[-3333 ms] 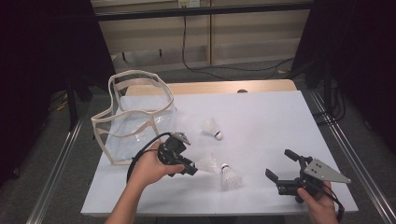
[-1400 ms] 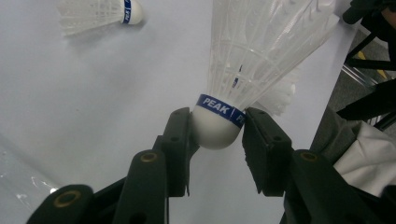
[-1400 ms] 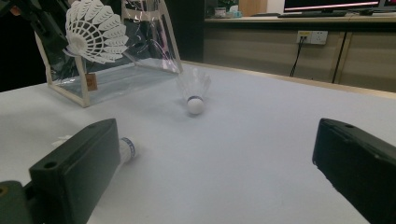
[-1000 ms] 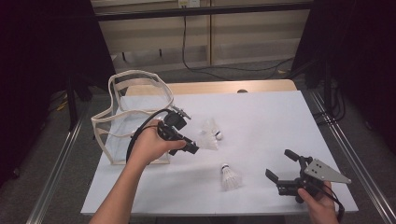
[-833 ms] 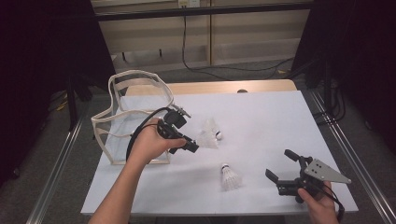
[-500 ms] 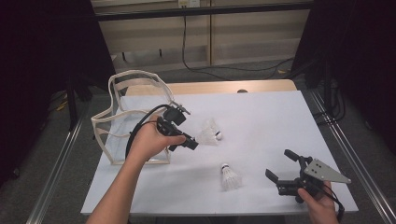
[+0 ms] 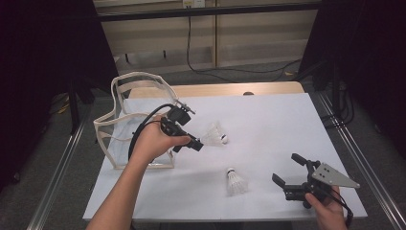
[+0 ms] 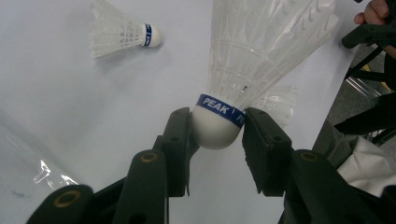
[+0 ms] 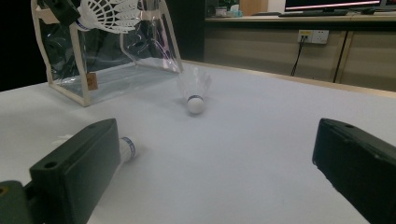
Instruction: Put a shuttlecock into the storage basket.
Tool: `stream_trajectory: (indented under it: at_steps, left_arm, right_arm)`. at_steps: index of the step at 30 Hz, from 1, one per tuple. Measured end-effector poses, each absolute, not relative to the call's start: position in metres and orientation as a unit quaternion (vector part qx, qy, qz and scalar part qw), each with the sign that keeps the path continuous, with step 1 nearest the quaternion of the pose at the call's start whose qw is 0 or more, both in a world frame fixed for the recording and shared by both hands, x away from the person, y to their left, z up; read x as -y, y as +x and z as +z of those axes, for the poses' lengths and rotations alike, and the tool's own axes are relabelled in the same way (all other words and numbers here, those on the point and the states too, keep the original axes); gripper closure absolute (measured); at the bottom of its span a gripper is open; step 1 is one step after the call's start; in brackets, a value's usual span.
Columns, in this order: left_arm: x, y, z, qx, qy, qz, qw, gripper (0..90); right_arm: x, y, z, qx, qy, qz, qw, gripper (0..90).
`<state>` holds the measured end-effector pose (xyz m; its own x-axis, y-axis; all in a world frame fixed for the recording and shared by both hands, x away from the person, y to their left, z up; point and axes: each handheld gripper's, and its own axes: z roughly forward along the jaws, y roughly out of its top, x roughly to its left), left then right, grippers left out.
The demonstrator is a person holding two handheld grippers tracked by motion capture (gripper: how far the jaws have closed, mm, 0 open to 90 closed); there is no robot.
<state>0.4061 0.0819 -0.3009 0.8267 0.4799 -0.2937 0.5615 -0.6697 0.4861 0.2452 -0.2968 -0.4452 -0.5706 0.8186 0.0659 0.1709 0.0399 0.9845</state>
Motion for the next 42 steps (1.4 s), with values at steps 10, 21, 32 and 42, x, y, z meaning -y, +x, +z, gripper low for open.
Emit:
stream_trajectory:
  at_steps: [10, 21, 32, 42]
  left_arm:
    - [-0.080, 0.410, -0.294, -0.282, 0.914, -0.068, 0.283, 62.8]
    - [-0.079, 0.415, -0.288, -0.287, 0.912, -0.066, 0.284, 62.8]
    - [-0.080, 0.420, -0.283, -0.294, 0.912, -0.059, 0.279, 62.9]
    - [-0.080, 0.423, -0.275, -0.296, 0.911, -0.056, 0.282, 62.9]
  right_arm:
    - [0.297, 0.245, -0.445, -0.666, 0.371, 0.585, 0.276, 0.5]
    - [0.297, 0.245, -0.445, -0.666, 0.371, 0.586, 0.275, 0.5]
    - [0.297, 0.245, -0.445, -0.666, 0.372, 0.585, 0.275, 0.5]
    - [0.297, 0.245, -0.445, -0.666, 0.371, 0.585, 0.277, 0.5]
